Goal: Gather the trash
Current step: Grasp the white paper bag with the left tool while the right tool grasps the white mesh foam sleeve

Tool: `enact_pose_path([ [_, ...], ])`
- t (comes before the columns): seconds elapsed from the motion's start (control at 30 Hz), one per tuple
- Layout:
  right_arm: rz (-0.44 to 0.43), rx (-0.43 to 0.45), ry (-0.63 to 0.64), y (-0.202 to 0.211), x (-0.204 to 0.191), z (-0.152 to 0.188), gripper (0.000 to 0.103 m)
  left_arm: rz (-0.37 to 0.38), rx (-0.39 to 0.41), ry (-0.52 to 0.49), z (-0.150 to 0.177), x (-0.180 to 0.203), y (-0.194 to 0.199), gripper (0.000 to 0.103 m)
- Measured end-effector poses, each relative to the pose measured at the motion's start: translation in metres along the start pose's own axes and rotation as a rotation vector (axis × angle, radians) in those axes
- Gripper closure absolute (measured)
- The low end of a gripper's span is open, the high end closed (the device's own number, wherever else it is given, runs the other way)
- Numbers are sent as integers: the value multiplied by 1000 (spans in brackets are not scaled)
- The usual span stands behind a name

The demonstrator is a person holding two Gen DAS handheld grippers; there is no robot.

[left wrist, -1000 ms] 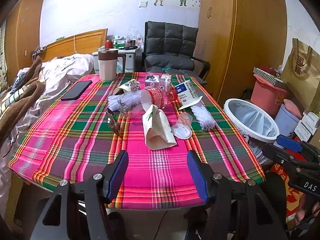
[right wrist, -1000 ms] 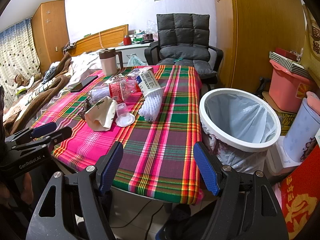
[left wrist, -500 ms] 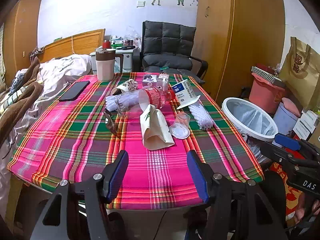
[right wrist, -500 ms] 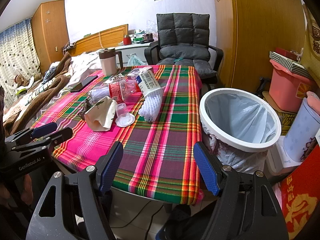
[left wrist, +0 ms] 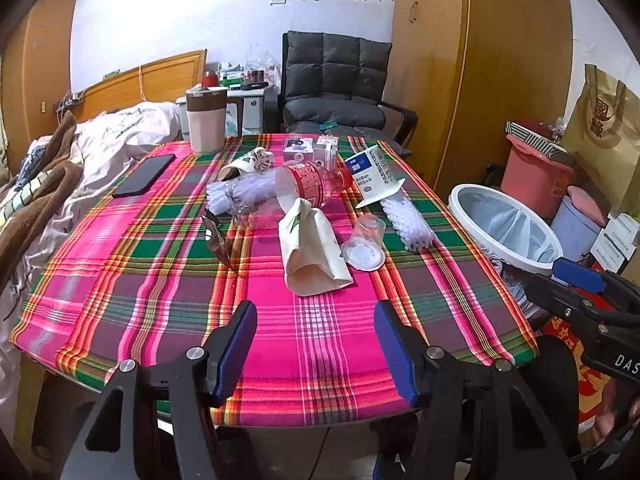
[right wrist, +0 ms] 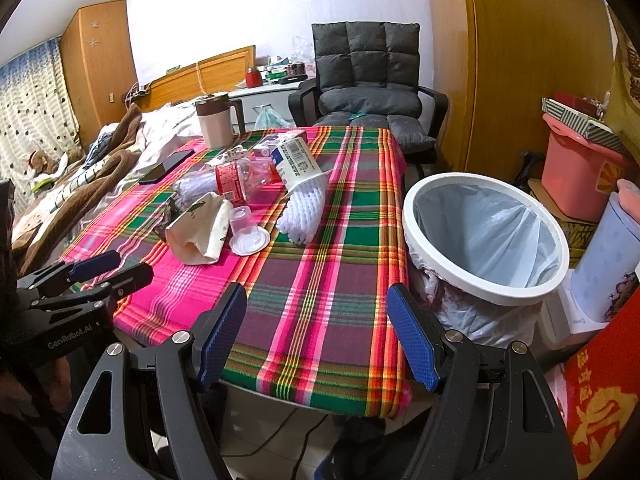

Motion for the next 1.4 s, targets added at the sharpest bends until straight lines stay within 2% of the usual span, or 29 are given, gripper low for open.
enact_pose_path([
  [0.4,-45,-38,-20,-34,-5,-17,29,-1,-2,48,-26,-25,-36,43],
  [0.6,-67,-51,-12,-54,-13,-28,34,14,-17,56,-36,-32,-59,44],
  [0.7,-74,-69,-7,-69,-16,-32,43,20,-26,58,-38,-35,-68,50],
  [0.83,-95,-111,-24,-90,-16,-37,48,25,-48,66,-38,-39,-79,63],
  [0.97,-119,-156,-33,-103,-18,-37,56,30,-56,74,-35,-41,-85,67],
  [1.07,-148,-184,-36,-104,-16,-32,67,26,-54,75,-35,-42,-85,73],
  [1.13,-150,-193,-38,-105,-15,-32,70,23,-52,76,-35,-42,-84,78],
  [1.3,-144,-177,-42,-88,-8,-28,79,17,-41,77,-34,-41,-76,81],
  [1.4,-142,-176,-40,-83,-5,-25,84,7,-33,80,-32,-40,-69,90],
])
Point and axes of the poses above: each gripper's, at about its wrist camera, not at the fingertips, and y roughly against the way its jaws point, x to its right, z to its underside, the point moved 2 cm from there along -y, roughly the way its jaws point, and after that the axes turned 13 degrees about z, right-handed, at the moved point
